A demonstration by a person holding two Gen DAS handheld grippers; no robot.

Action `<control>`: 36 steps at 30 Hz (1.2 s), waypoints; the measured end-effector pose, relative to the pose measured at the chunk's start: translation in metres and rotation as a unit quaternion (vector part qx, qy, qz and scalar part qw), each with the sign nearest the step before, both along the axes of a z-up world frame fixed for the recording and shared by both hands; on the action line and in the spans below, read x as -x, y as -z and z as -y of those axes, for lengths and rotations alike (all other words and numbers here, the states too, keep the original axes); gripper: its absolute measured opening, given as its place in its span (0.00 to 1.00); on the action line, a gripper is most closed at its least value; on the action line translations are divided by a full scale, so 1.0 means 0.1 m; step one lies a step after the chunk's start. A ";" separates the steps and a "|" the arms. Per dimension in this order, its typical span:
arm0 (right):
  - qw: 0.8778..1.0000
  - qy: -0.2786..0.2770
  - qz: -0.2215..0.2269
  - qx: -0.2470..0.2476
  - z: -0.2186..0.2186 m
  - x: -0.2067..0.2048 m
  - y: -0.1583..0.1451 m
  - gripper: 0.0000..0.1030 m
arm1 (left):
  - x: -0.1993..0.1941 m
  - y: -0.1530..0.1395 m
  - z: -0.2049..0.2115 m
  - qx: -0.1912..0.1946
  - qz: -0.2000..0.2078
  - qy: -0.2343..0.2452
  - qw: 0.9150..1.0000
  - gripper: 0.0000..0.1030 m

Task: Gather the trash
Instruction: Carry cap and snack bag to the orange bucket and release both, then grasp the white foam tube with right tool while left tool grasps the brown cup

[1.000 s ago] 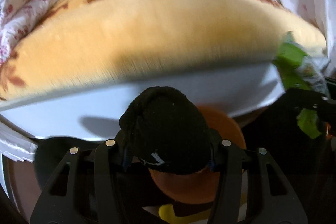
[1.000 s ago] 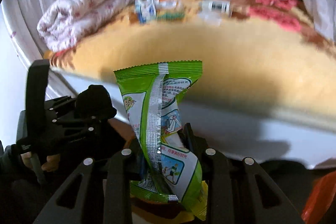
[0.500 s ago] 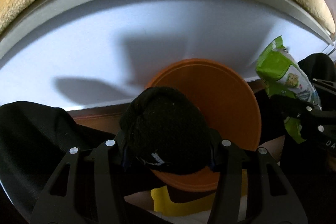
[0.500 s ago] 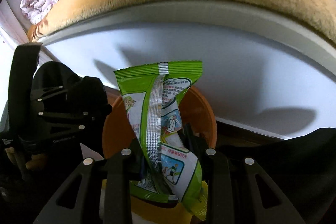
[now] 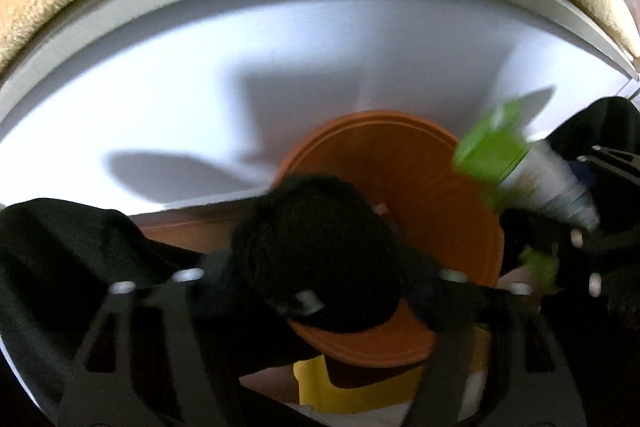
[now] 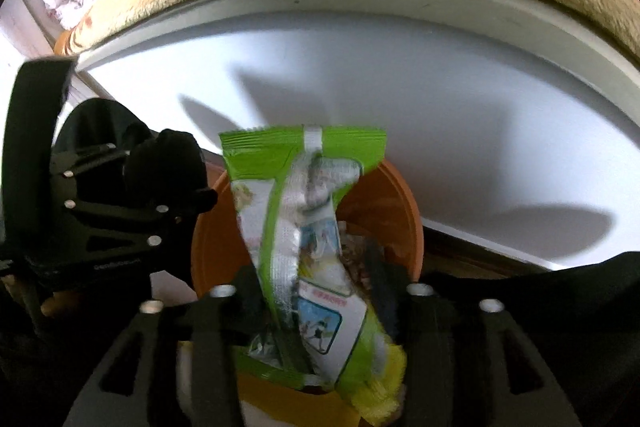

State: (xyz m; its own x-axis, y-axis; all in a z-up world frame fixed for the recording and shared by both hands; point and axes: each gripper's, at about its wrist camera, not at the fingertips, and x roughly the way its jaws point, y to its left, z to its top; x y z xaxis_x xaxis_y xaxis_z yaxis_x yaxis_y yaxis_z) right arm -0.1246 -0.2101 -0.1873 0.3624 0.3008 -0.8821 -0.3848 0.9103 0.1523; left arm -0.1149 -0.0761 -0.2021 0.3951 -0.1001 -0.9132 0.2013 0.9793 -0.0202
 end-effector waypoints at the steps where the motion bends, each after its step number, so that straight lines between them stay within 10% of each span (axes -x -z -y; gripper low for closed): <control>1: 1.000 0.002 0.006 0.001 0.00 0.01 -0.02 0.63 | 0.01 -0.01 -0.01 -0.004 0.007 -0.005 1.000 0.85; 20: 0.998 0.028 0.064 -0.002 0.24 0.22 -0.36 0.67 | 0.03 -0.17 -0.15 0.026 0.022 -0.032 0.999 0.85; 36: 0.979 0.001 0.205 -0.016 0.29 -0.63 -1.76 0.72 | -0.04 -1.17 -0.40 0.048 0.147 -0.055 0.986 0.85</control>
